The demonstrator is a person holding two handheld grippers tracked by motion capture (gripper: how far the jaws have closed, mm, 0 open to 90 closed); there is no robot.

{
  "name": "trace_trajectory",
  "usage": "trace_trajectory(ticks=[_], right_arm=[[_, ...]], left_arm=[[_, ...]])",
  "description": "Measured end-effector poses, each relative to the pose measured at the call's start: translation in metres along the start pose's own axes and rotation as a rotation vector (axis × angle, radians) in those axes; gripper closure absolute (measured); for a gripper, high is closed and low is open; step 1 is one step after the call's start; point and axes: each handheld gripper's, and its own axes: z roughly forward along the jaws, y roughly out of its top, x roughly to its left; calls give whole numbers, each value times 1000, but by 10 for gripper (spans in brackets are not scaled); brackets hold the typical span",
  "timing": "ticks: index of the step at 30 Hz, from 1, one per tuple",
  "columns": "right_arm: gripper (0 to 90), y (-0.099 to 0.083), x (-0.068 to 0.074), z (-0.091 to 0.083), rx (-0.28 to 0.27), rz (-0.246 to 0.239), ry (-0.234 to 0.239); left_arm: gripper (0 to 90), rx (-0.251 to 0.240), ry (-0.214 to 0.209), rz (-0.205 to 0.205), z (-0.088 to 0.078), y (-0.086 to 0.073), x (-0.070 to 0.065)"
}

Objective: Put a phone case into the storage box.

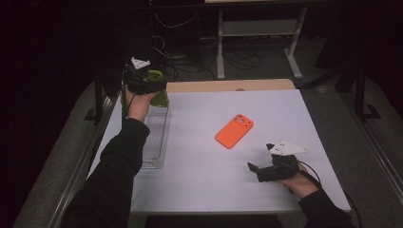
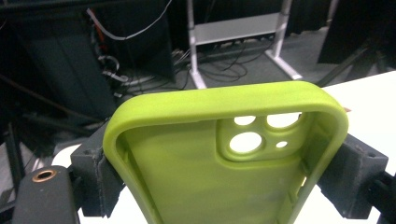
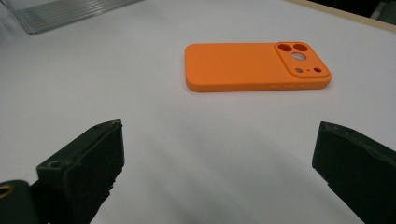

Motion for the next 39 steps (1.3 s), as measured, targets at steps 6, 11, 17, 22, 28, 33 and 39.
trace_trajectory(ticks=[6, 11, 17, 22, 28, 33, 39], right_arm=[[16, 0, 0, -1, -3, 8, -3], [15, 0, 0, -1, -5, -2, -3], [15, -1, -2, -2, -10, 5, -4], [16, -1, -2, -3, -17, -7, -3], [16, -1, -3, -3, -17, -9, -4], [16, -1, -1, -3, -10, -3, 0], [16, -1, -2, -4, -11, -3, -2]], left_arm=[[141, 23, 46, 13, 14, -7, 2], [140, 43, 74, 19, 25, -13, 2], [139, 78, 103, 1, 36, -20, 4], [138, 80, 118, -18, 42, -26, 5], [137, 103, 127, -31, 48, -35, 6], [136, 105, 132, -32, 50, -40, 7], [134, 120, 142, -30, 53, -45, 7]])
